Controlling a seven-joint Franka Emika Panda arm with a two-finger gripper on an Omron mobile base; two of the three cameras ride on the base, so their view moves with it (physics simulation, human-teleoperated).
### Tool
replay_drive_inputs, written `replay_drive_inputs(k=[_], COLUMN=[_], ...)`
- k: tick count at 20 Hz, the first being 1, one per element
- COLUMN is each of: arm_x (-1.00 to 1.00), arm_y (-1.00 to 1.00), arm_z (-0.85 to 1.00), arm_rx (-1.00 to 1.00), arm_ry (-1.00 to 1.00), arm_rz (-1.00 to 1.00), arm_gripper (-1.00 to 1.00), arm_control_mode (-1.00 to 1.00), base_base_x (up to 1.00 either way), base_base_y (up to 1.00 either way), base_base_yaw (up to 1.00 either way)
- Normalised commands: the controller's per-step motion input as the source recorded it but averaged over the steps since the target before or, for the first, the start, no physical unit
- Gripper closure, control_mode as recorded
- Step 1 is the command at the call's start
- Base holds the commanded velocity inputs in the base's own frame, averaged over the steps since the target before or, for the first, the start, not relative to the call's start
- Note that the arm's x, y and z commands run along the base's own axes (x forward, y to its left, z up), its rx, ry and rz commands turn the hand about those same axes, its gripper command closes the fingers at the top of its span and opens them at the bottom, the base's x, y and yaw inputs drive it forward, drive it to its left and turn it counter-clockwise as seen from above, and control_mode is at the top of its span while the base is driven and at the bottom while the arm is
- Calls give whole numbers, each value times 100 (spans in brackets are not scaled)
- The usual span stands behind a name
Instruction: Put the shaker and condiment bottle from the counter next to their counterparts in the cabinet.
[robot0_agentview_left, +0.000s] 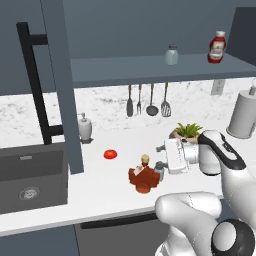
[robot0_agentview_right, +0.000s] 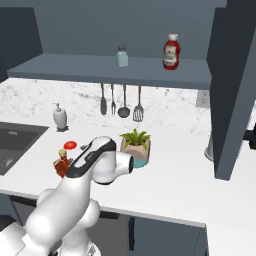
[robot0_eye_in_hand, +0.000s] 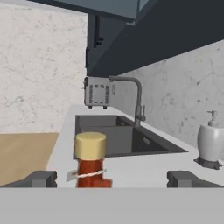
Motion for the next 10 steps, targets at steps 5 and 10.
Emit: replay_drive_inputs(k=[5,10], arm_x=[0,-24], arm_y=[3,28], arm_z=[-2,-1], arm_rx=[0,0], arm_ry=[0,0], arm_rz=[0,-1], arm_gripper=[-100,-100], arm_control_mode=[-100,-100], base_base_x=[0,0], base_base_y=[0,0], base_base_yaw=[0,0])
